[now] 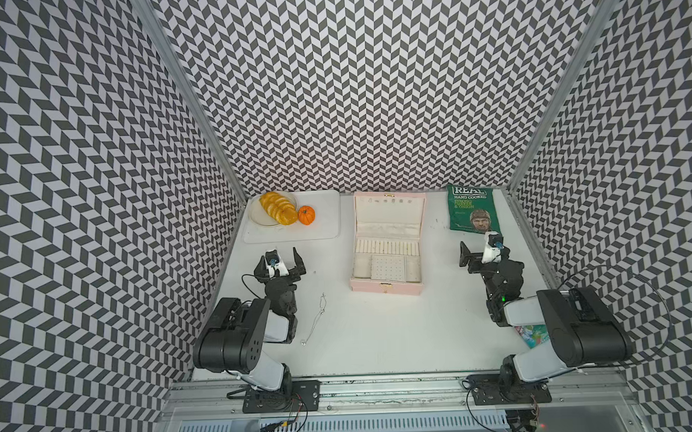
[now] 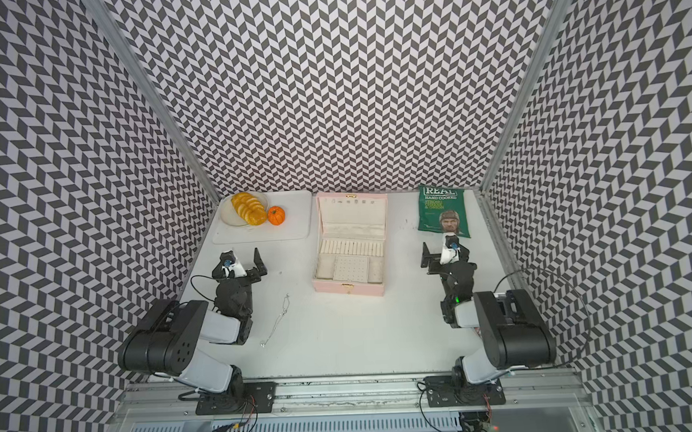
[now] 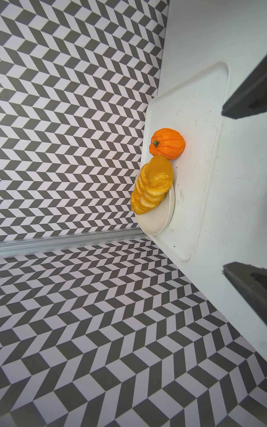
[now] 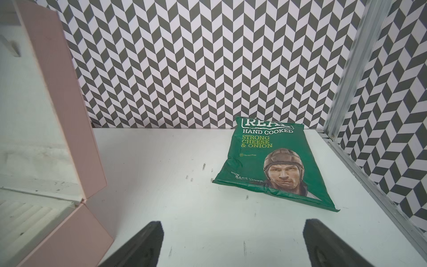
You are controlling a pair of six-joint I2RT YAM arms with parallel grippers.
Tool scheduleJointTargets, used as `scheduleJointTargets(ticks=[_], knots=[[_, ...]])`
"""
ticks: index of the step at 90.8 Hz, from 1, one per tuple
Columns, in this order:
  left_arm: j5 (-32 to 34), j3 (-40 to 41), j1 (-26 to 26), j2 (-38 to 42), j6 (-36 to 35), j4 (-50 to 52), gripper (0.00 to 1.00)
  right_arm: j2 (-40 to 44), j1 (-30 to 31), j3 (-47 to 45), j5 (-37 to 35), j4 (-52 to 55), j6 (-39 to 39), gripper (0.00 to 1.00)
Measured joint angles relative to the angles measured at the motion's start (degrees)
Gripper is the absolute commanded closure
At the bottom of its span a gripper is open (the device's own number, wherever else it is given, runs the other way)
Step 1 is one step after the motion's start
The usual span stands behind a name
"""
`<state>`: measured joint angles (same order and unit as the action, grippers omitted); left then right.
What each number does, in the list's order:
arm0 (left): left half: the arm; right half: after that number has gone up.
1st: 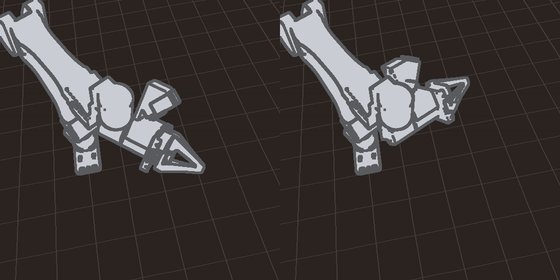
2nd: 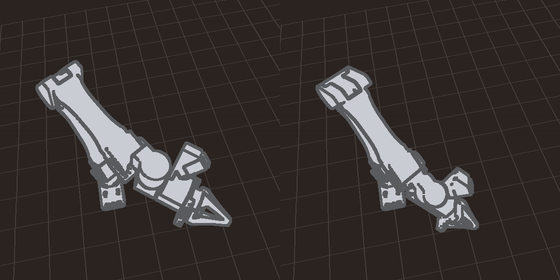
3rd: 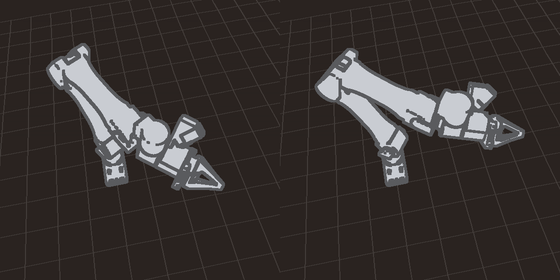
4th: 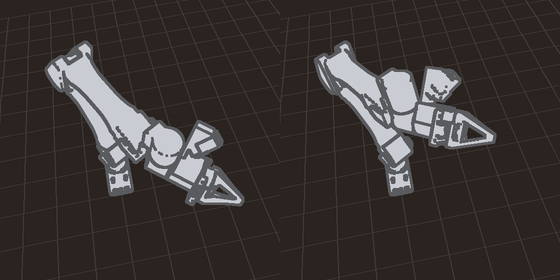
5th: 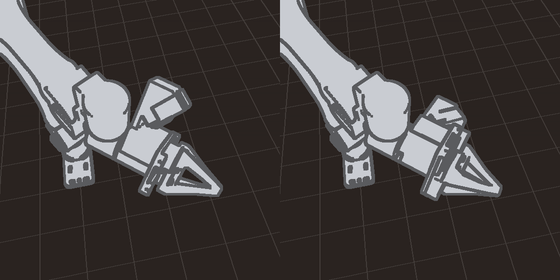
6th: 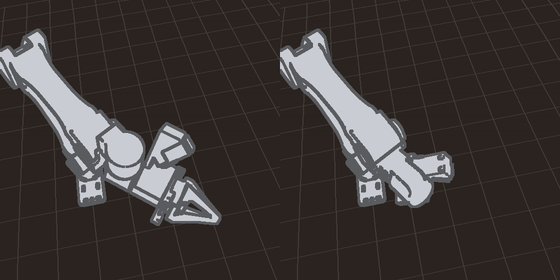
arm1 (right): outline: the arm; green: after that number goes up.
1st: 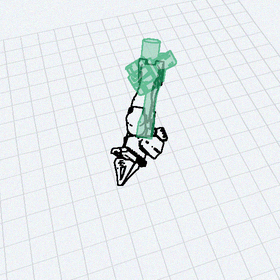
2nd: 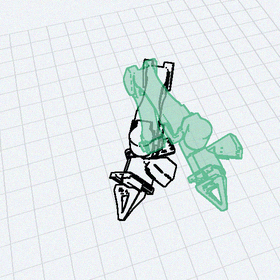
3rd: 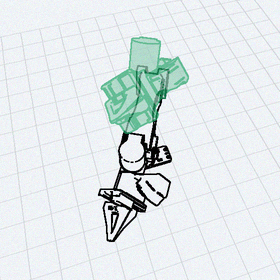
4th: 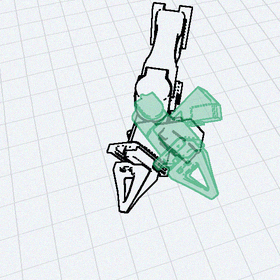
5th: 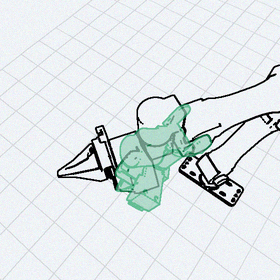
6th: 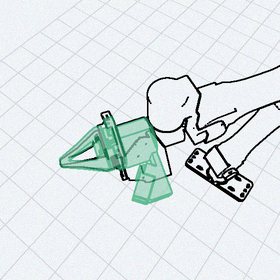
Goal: Put jewelry chain into jewelry box
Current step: Adjust the jewelry box at the center of the board.
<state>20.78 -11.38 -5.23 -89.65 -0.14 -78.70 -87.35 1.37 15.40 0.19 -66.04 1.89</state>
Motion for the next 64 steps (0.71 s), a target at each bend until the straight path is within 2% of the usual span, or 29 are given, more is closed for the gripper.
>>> scheduleJointTargets(ticks=[42, 55, 64], knots=[[-0.96, -0.13, 1.14, 0.00, 1.14, 1.29, 0.00, 0.00, 0.02, 0.00, -0.26, 0.00, -0.02, 0.00], [-0.92, -0.74, 1.14, 0.87, 1.53, 3.58, 0.00, 1.25, 0.76, 0.24, -6.38, 1.84, -2.03, 0.00], [-0.87, -0.70, 1.11, 1.60, 1.44, 3.32, 0.00, 6.34, 0.85, 3.56, -10.91, 10.97, -4.46, 0.00]])
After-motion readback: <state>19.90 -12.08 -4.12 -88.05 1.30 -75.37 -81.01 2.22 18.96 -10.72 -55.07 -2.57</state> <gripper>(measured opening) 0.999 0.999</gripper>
